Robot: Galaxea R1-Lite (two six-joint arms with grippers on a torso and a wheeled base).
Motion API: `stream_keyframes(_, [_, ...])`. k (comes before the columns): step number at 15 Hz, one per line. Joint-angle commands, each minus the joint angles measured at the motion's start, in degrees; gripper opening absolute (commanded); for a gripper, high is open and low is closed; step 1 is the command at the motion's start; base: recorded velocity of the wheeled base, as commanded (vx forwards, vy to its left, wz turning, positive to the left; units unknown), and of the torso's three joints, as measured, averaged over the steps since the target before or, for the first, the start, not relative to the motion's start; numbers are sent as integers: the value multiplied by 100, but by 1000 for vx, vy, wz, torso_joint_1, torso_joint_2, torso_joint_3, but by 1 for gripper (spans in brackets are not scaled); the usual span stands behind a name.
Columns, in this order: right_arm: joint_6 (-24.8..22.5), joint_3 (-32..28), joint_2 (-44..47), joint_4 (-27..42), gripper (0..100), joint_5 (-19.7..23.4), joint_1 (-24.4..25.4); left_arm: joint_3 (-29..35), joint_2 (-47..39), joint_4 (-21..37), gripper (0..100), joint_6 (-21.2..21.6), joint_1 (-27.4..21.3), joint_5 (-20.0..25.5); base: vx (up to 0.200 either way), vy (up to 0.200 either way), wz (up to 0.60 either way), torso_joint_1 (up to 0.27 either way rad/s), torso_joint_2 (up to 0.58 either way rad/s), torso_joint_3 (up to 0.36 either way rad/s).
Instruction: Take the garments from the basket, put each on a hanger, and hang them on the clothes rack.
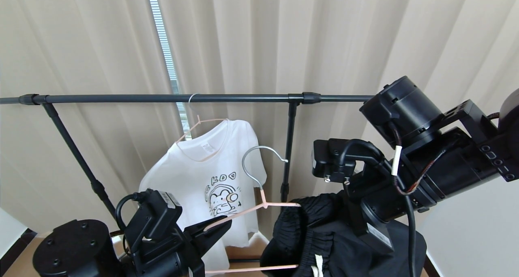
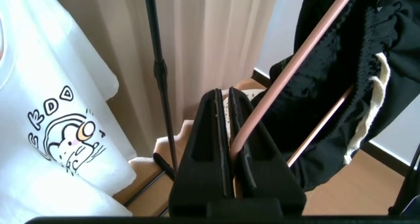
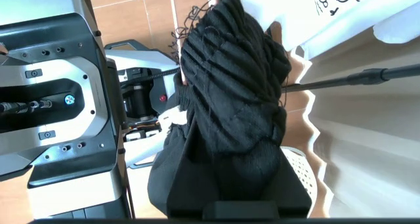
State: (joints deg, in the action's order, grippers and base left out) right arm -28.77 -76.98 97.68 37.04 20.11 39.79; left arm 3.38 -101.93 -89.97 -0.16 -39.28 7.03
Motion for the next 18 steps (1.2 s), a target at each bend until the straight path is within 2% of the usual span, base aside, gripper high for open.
stream_keyframes(1, [-6, -1, -12, 5, 0, 1, 2, 14, -3, -3, 0, -2, -1, 0, 0, 0, 0, 0, 0, 0])
stream_keyframes(4, [-6, 34, -65, 5, 0, 1, 2, 5, -3, -3, 0, -2, -1, 0, 0, 0, 0, 0, 0, 0])
stream_keyframes(5, [-6, 43, -74, 5, 0, 10, 2, 14, -3, -3, 100, -2, -1, 0, 0, 0, 0, 0, 0, 0])
stream_keyframes(10, [-6, 52, -83, 5, 0, 1, 2, -12, 120, -3, 100, -37, -1, 9, 0, 0, 0, 0, 0, 0])
stream_keyframes(13, [-6, 61, -136, -3, 0, 1, -6, -179, 569, -3, 100, -72, 131, 580, 0, 0, 0, 0, 0, 0])
stream_keyframes(15, [3, 201, -303, -12, 0, 28, -94, -188, 867, -3, 100, -195, 465, 958, 0, 0, 0, 0, 0, 0])
stream_keyframes(16, [3, 201, -303, -12, 0, 28, -103, -188, 876, -3, 100, -204, 482, 967, 0, 0, 0, 0, 0, 0])
stream_keyframes(17, [3, 351, -434, -21, 0, 36, -244, -162, 1052, -3, 100, -388, 825, 1257, 0, 0, 0, 0, 0, 0])
stream_keyframes(18, [3, 430, -487, -21, 0, 36, -296, -179, 1113, -3, 100, -450, 931, 1415, 0, 0, 0, 0, 0, 0])
